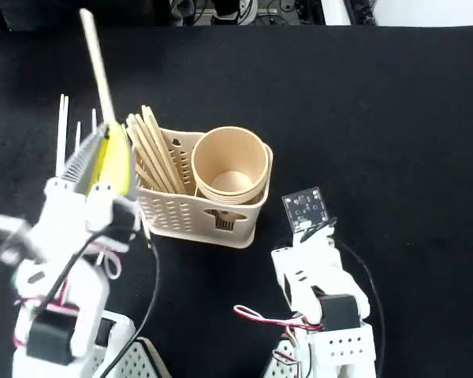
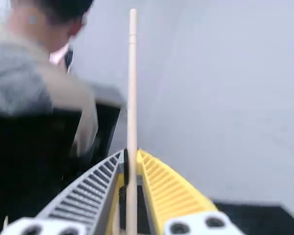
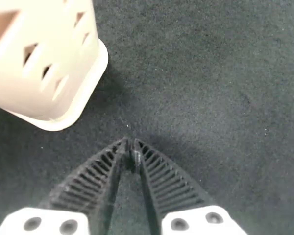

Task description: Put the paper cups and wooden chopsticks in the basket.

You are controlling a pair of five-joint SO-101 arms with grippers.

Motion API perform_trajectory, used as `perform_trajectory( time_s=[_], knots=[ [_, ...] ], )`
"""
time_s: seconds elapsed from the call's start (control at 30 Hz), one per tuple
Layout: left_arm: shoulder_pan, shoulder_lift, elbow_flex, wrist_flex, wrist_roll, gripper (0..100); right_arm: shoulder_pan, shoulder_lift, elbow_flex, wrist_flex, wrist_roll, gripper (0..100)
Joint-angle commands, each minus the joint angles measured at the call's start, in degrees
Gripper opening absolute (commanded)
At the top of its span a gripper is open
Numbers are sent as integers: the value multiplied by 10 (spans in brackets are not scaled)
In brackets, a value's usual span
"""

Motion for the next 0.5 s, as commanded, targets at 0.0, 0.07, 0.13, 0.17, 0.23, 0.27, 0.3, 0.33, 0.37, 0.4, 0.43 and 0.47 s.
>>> perform_trajectory(
  time_s=[0.0,0.07,0.13,0.17,0.23,0.27,0.3,0.33,0.37,0.4,0.43,0.47],
  knots=[
    [4,3,-44,-83,2,27,-6,-39,-2,4,-2,15],
    [3,16,-37,-112,4,27,-6,-39,-2,3,-1,15],
    [3,40,-32,-149,7,27,-6,-39,-2,2,-1,15],
    [5,55,-29,-171,11,27,-6,-39,-2,2,-1,15],
    [4,98,-16,-218,40,27,-6,-39,-2,1,-1,15],
    [3,121,-11,-240,47,27,-6,-39,-2,1,-1,15],
    [3,147,-7,-256,48,27,-6,-39,-2,0,-1,15],
    [3,173,0,-268,47,27,-6,-39,-2,-1,-1,15],
    [3,193,8,-280,47,27,-6,-39,-2,-1,-1,15],
    [2,215,18,-292,47,27,-6,-39,-2,-1,-1,15],
    [2,229,28,-304,47,27,-6,-39,-2,-1,-1,15],
    [2,239,40,-315,47,27,-6,-39,-2,-1,-1,15]
  ],
)
